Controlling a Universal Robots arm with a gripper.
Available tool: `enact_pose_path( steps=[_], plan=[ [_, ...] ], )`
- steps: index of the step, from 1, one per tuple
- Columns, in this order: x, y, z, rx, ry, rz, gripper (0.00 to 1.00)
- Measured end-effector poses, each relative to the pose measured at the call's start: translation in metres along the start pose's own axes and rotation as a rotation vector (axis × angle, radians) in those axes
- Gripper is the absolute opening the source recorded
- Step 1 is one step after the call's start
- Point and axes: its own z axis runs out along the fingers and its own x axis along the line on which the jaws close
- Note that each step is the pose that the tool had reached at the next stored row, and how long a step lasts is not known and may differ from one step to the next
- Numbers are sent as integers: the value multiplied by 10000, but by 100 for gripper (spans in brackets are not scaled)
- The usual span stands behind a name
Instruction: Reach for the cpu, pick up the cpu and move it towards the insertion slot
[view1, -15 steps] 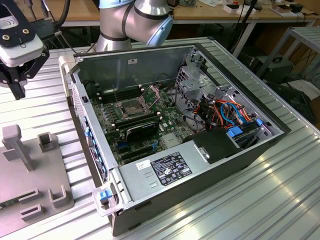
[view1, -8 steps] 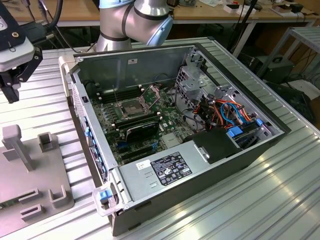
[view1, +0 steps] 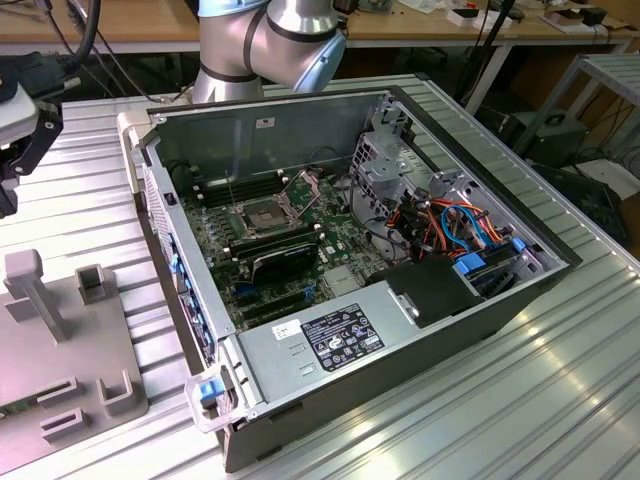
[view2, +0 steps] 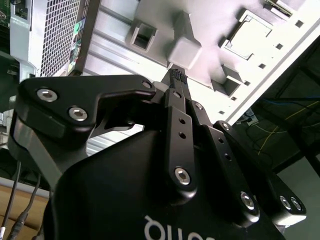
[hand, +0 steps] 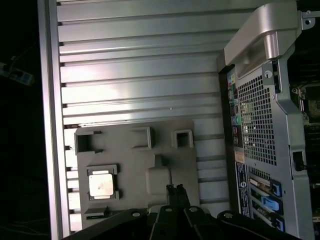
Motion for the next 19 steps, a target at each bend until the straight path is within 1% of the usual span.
enact_pose_path(
  steps=[6, 14, 19],
  plan=[
    [76, -59, -4, 0, 0, 0, 11],
    [87, -65, -4, 0, 0, 1, 11],
    [117, -67, -5, 0, 0, 0, 11]
  ],
)
